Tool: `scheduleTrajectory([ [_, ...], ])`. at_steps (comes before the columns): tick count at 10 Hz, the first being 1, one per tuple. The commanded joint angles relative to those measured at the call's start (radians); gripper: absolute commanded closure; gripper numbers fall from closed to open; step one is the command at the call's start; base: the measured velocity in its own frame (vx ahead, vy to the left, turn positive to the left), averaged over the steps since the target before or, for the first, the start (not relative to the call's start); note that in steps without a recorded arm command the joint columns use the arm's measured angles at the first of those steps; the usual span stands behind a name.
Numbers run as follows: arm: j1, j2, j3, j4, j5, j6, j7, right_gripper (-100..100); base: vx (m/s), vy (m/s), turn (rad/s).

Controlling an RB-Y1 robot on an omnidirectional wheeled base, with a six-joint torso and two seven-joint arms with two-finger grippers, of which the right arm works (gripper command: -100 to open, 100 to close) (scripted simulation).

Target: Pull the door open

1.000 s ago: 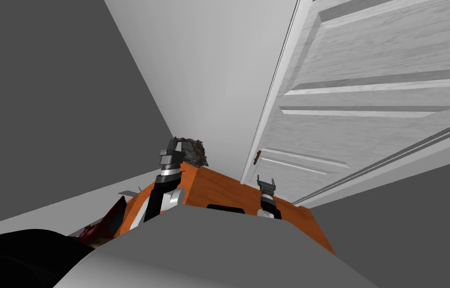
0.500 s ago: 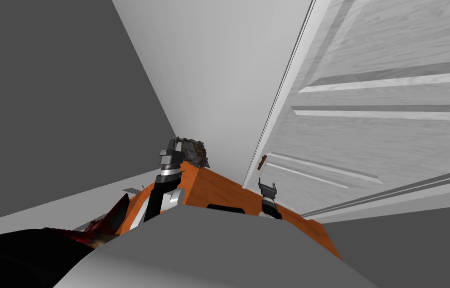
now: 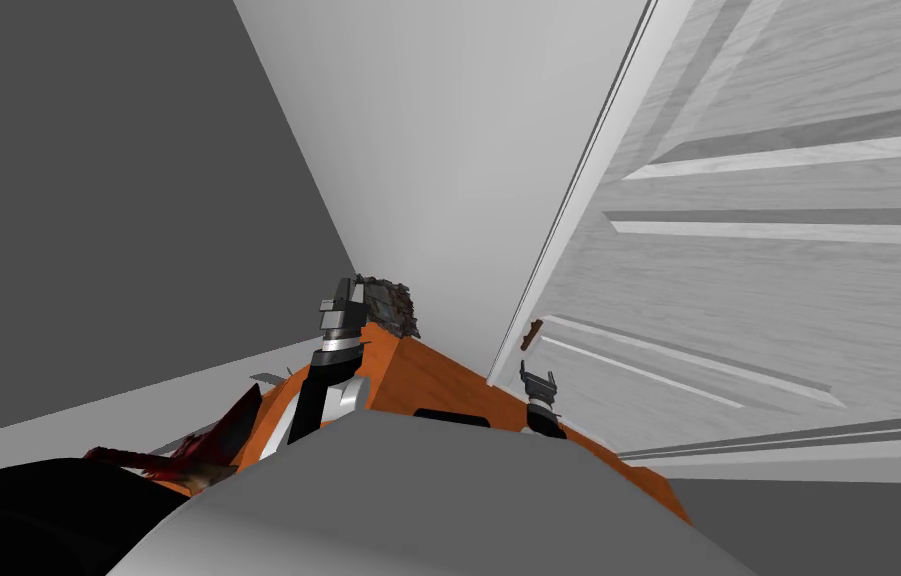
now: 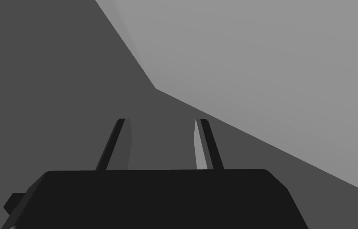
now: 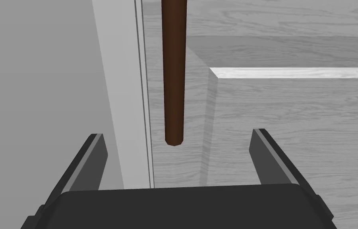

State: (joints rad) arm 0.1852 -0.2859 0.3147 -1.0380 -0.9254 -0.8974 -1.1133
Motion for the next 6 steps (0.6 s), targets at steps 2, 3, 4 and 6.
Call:
scheduleTrajectory([
  [2,-0.004,-0.001,0.006,0.017,-0.014,-0.005,-0.015,-100,0.120,-0.069,0.068],
  [3,0.000,-0.017,0.004,0.031,-0.019,-0.013,-0.040,-100,0.126,-0.018,0.067],
  [4,0.003,-0.030,0.002,0.041,-0.022,-0.018,-0.057,-100,0.236,-0.039,0.079],
  [6,0.008,-0.053,-0.002,0.058,-0.027,-0.028,-0.089,-100,0.195,-0.017,0.075],
])
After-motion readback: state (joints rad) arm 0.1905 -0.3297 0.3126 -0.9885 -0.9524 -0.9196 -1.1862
